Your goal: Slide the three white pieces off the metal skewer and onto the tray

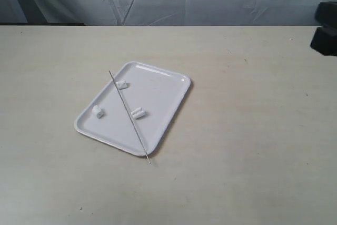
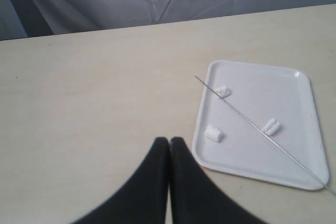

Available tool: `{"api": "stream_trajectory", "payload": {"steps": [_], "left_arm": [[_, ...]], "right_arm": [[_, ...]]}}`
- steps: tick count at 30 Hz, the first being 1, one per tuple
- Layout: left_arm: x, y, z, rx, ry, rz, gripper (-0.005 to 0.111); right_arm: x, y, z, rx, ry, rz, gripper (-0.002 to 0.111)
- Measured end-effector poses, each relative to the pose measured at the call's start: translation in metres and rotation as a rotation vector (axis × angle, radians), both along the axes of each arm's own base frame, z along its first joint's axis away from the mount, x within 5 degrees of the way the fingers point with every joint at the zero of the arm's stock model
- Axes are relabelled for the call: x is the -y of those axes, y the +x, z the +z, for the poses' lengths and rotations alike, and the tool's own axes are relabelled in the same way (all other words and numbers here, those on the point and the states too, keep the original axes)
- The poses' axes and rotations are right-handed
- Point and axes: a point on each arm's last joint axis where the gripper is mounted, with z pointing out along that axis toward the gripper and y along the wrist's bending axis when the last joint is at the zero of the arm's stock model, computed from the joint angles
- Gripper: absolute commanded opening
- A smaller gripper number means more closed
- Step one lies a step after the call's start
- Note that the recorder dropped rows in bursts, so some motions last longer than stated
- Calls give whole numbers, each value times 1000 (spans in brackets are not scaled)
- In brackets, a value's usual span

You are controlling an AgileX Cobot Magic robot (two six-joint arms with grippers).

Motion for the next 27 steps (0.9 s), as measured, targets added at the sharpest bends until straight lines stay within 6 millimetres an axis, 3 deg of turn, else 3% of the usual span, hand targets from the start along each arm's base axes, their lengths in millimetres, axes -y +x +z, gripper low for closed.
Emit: {"api": "stream_trajectory", "payload": {"steps": [6,11,16,23,27], "left_arm": [[1,-1,5,103,-77,13,0],[-9,-5,5,291,92,70,0],[-12,-10,-15,272,188,75,0],[-13,-14,-49,216,210,70,0],[-13,-17,-62,170,214,65,0]], "right_arm": [[31,-21,-29,-39,-8,-242,8],[41,-39,-61,-89,6,-273,8],[43,-45,-84,-156,25,-283,8],[38,-48,-93,-206,93,-234,8],[31,-58,-83,-122,187,-115,8]]}}
